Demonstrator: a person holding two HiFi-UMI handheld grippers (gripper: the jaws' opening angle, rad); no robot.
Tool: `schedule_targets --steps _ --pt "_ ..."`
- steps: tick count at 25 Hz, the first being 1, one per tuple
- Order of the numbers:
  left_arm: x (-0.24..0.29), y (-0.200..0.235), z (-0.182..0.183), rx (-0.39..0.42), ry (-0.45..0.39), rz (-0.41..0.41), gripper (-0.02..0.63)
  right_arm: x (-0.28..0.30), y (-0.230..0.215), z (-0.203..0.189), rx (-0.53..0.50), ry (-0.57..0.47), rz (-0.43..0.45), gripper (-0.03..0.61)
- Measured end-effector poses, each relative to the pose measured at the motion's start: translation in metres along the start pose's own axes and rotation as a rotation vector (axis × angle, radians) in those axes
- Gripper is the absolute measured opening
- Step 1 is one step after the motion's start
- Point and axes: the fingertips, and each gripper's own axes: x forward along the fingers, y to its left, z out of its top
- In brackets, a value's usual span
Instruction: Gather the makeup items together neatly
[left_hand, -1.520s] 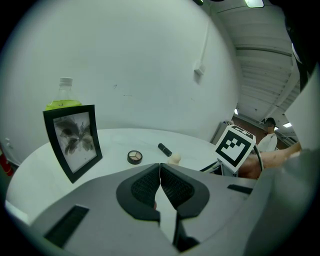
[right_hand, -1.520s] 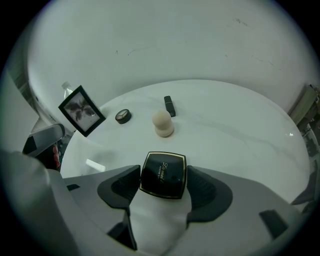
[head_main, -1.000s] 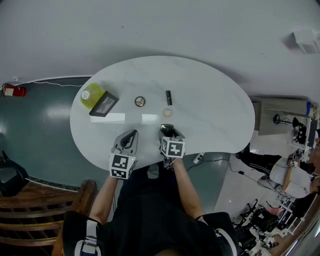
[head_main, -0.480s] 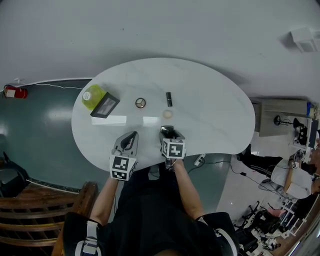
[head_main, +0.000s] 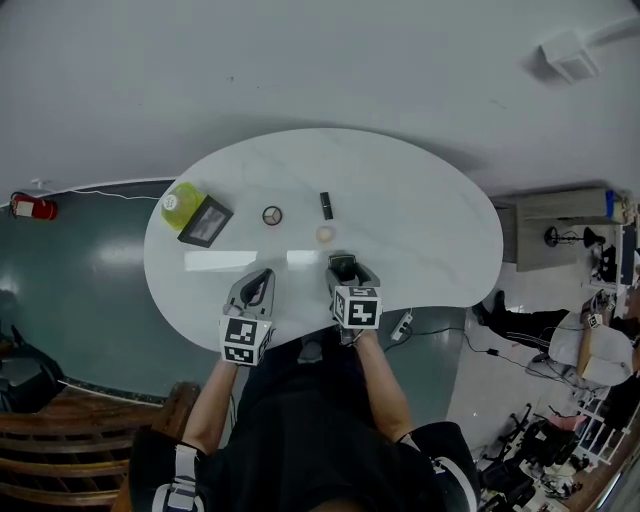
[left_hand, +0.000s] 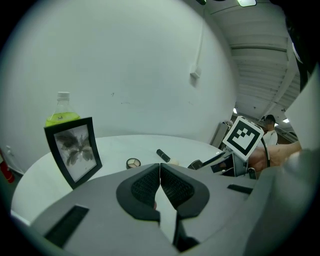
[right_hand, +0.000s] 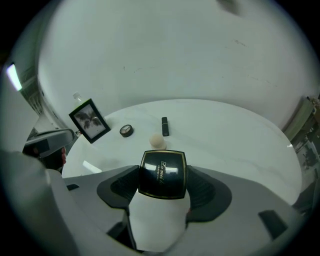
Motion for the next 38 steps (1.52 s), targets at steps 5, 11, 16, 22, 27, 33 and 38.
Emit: schedule_targets --steps 5,11,16,22,27,33,38 --pt "0.000 -0.024 0.013 0.054 -0.022 -0.035 0.020 -0.034 -0.021 0.007 0.030 -0.074 -0.023 0.288" --pt "0.003 -0.065 0.028 0.116 -0.048 -0.092 0.020 -0.073 -0.049 0.008 0.060 -0.151 -0.052 0.288" --pt "0.010 -0.107 0.043 0.154 -0.065 -0.134 0.020 -0.103 -0.081 0.004 0.083 -0.194 -0.081 0.288" --pt "0.032 -0.159 0.046 0.194 -0.070 -0.172 0.020 -0.130 -0.139 -0.003 0.125 -0.244 -0.116 0.288" --pt "0.059 -0.204 0.055 0.212 -0.078 -0.190 0.020 -0.151 -0.194 -0.011 0.145 -0.287 -0.146 0.288" --pt "0.102 -0.269 0.063 0.252 -0.068 -0.239 0.020 -0.173 -0.266 -0.025 0.192 -0.315 -0.174 0.288" --pt "0.138 -0.318 0.070 0.272 -0.054 -0.270 0.020 -0.185 -0.317 -0.028 0.213 -0.344 -0.193 0.288"
